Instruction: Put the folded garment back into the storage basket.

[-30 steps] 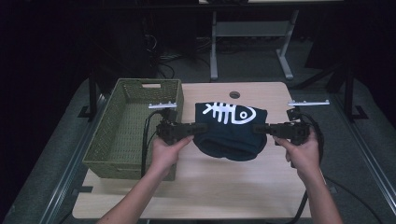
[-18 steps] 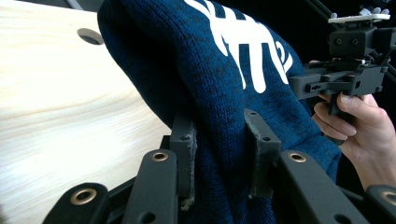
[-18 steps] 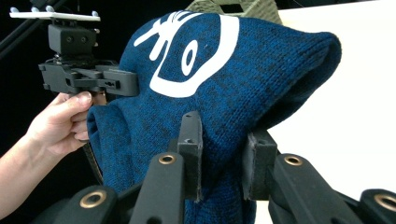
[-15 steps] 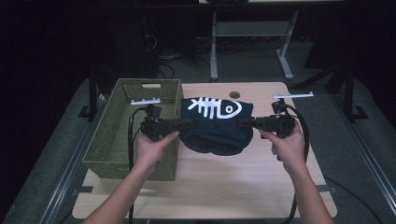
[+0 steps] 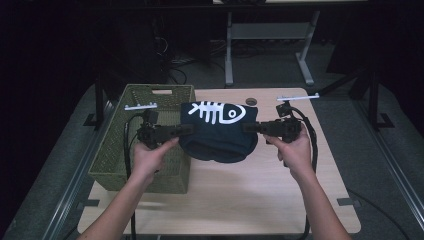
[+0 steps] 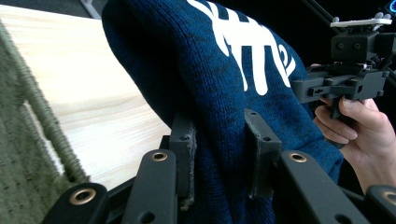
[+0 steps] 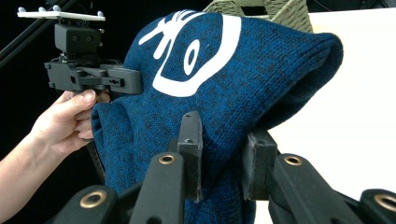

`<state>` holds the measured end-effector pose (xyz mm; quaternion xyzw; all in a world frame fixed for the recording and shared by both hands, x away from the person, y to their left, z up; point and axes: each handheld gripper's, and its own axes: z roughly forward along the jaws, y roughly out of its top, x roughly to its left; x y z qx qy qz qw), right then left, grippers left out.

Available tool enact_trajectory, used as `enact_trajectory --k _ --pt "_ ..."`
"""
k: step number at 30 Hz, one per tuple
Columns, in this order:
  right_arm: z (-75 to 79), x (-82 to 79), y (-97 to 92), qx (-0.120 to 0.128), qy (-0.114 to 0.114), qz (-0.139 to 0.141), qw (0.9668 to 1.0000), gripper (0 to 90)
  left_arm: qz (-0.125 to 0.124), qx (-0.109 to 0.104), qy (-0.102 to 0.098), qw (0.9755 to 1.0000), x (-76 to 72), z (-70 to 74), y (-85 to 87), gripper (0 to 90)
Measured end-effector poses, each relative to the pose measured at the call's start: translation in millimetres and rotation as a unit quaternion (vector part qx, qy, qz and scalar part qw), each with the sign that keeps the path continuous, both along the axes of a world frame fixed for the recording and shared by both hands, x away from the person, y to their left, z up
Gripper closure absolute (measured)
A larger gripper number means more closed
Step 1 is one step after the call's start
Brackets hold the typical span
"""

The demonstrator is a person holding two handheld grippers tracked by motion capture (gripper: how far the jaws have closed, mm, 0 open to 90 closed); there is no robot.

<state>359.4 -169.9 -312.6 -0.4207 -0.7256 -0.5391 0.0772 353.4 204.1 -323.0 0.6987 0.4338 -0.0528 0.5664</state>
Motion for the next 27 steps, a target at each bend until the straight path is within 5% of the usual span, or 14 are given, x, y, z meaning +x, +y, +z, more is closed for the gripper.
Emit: enact_trajectory --k 27 --pt "6.0 15.9 59.4 -0.002 -0.008 0.025 0.9997 72.7 0.034 -0.003 -0.001 0.9994 -1.7 6.0 57.9 68.8"
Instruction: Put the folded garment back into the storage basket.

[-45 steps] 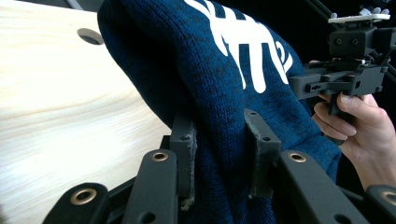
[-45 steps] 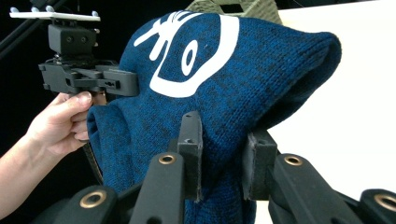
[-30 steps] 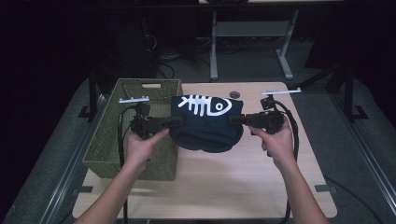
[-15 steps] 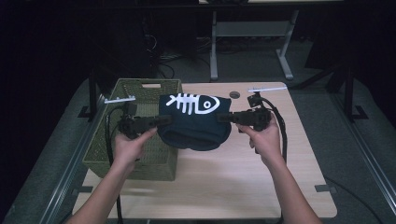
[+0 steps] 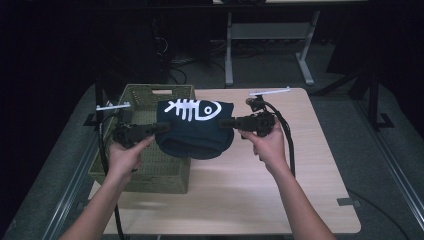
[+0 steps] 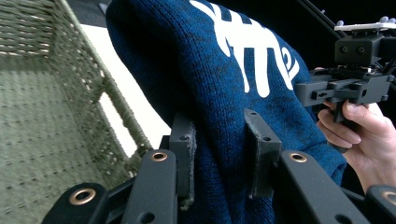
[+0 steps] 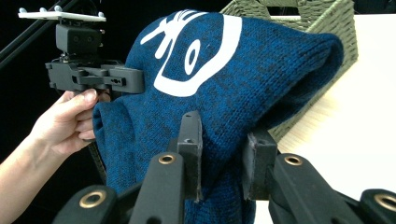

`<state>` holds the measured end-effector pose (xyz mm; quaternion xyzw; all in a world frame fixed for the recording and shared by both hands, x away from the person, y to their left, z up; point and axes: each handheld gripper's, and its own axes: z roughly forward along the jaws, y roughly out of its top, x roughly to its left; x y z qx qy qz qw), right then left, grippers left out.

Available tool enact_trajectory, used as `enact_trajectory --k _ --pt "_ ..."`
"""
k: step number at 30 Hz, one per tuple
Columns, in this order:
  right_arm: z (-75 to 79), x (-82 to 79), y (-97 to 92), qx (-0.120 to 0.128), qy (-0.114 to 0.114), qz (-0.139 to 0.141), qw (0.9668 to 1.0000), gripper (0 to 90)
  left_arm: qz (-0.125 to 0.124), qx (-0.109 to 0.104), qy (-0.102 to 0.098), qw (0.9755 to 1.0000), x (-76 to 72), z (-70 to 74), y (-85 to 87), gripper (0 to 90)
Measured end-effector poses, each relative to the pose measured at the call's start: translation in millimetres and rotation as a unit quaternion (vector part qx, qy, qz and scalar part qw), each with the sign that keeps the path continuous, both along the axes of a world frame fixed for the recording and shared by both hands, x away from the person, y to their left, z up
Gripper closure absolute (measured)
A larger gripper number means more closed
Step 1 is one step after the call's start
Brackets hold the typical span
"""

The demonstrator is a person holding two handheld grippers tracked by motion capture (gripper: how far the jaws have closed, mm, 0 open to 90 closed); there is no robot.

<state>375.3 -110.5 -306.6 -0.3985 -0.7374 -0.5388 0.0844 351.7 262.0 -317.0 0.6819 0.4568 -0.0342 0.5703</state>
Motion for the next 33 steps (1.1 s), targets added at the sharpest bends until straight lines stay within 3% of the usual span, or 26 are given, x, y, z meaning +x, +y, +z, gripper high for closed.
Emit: enact_trajectory --k 11,24,33 --pt "2.1 8.8 30.6 -0.001 0.001 0.008 1.0000 72.5 0.028 0.002 0.006 0.9996 1.6 1.1 27.4 68.3" --pt "3.5 16.6 58.3 -0.006 -0.004 0.013 0.9999 72.4 0.049 0.014 0.005 0.9987 -0.7 3.7 48.7 68.4" --pt "-2.0 21.5 74.4 -0.008 0.004 0.022 0.9997 72.2 0.062 0.018 0.009 0.9979 -4.2 1.6 62.9 68.3"
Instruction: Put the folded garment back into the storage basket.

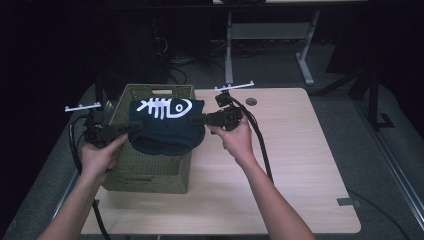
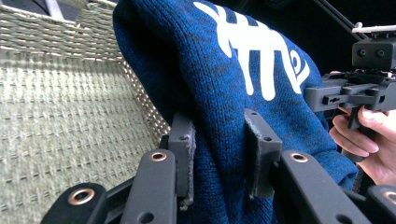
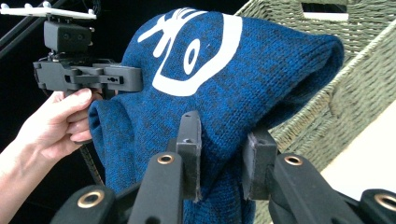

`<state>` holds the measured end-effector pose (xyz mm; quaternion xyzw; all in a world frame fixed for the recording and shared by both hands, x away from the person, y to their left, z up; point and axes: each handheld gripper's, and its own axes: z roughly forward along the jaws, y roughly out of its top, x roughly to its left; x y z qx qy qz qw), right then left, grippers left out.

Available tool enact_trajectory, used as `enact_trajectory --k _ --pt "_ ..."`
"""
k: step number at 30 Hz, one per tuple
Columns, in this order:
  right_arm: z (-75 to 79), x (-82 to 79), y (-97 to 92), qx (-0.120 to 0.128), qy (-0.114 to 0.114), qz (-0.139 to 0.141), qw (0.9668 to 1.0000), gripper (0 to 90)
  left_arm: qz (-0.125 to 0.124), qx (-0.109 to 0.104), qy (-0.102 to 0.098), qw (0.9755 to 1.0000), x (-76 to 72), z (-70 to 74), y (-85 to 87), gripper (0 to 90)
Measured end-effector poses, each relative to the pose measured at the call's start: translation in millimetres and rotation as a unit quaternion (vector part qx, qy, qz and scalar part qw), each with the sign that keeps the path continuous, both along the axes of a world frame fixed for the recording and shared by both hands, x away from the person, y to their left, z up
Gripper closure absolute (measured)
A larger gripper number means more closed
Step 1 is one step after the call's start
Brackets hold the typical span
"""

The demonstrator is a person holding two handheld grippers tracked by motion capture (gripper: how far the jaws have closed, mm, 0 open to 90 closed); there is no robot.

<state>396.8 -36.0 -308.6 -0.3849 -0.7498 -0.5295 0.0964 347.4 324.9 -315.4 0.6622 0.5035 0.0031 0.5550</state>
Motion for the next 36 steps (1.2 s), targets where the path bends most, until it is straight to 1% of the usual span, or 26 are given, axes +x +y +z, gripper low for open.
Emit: enact_trajectory --k 3,4,5,12,13,19,23,27,30,35,36 --pt "-0.8 0.7 4.8 0.000 -0.001 0.001 1.0000 72.2 0.005 -0.002 0.001 1.0000 -0.1 -0.2 3.8 68.3" --pt "-0.9 1.0 6.3 0.000 0.000 0.002 1.0000 72.2 0.005 0.001 0.001 1.0000 -0.1 0.1 5.9 68.1" --pt "-1.3 1.5 8.3 0.000 -0.002 0.005 1.0000 72.2 0.007 -0.002 0.001 1.0000 -0.3 0.1 6.7 67.7" --pt "-2.7 4.9 18.1 -0.005 -0.001 0.010 0.9999 72.2 0.015 0.006 0.003 0.9999 -0.3 -1.3 14.2 67.0" --pt "-3.5 5.9 20.2 -0.005 -0.004 0.011 0.9999 72.2 0.017 0.006 0.004 0.9998 -0.3 -1.9 15.1 67.1" --pt "-7.0 9.2 31.0 -0.013 -0.001 0.016 0.9998 72.2 0.024 0.012 0.010 0.9996 -0.9 -4.6 23.6 67.1" --pt "-10.4 11.5 37.8 -0.009 0.006 0.016 0.9998 72.2 0.029 0.015 0.010 0.9994 -1.1 -5.4 29.4 67.0" --pt "-13.2 12.9 44.0 -0.008 0.005 0.014 0.9998 72.2 0.035 0.014 0.013 0.9992 -0.6 -9.5 35.3 66.1" --pt "-16.2 14.2 49.4 -0.010 0.007 0.016 0.9998 72.2 0.041 0.009 0.018 0.9990 0.1 -13.0 39.9 65.9" --pt "-20.8 16.7 57.6 -0.011 0.011 0.017 0.9997 72.2 0.046 0.011 0.022 0.9986 1.4 -17.2 48.1 65.6" --pt "-21.7 17.3 59.4 -0.013 0.010 0.018 0.9997 72.2 0.047 0.010 0.026 0.9985 2.0 -18.1 49.9 65.4"
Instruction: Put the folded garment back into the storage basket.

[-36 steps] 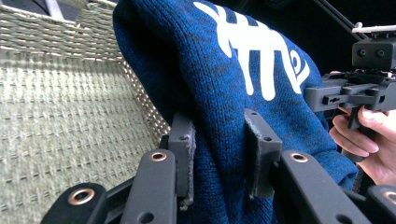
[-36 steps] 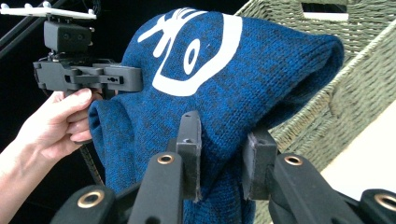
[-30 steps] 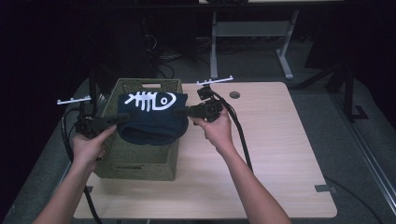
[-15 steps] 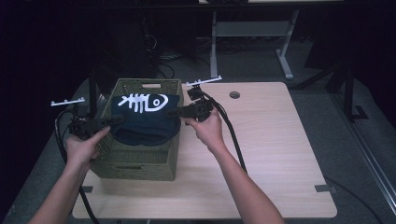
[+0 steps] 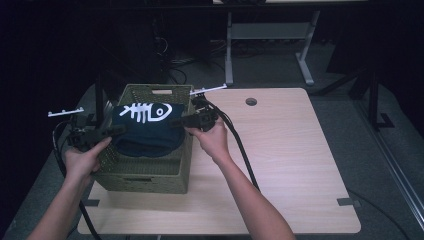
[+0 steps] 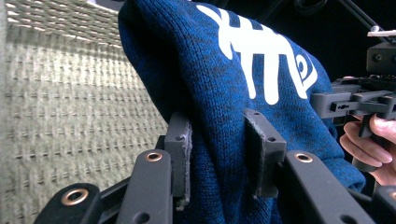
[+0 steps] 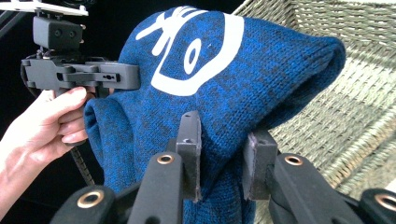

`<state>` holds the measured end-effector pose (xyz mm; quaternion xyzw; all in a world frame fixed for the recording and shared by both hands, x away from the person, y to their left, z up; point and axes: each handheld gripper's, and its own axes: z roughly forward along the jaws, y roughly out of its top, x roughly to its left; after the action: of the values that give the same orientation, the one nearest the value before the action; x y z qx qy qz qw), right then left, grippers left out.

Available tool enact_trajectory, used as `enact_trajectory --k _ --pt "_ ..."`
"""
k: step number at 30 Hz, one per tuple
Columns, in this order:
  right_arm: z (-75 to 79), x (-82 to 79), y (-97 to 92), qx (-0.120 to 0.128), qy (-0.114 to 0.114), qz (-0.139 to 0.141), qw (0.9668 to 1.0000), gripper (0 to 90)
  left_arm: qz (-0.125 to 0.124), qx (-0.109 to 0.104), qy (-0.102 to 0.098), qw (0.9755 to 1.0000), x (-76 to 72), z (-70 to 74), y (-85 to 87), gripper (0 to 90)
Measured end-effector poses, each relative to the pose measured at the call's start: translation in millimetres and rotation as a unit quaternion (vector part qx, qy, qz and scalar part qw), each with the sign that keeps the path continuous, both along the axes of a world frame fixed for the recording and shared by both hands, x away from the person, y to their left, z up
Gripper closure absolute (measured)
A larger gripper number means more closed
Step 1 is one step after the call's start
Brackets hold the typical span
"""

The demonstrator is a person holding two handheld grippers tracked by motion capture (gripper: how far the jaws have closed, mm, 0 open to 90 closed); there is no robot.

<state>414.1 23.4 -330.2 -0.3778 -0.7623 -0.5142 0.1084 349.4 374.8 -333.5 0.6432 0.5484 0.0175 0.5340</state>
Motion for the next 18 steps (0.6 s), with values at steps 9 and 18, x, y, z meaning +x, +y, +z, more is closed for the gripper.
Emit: enact_trajectory --k 9,18 --pt "-9.7 5.2 10.2 -0.005 0.009 -0.002 0.9999 72.0 0.003 0.005 0.007 1.0000 1.7 -5.7 6.1 64.4" --pt "-19.1 6.7 21.9 -0.014 0.010 0.001 0.9999 71.4 0.012 0.028 0.019 0.9994 2.3 -14.5 14.3 65.0"
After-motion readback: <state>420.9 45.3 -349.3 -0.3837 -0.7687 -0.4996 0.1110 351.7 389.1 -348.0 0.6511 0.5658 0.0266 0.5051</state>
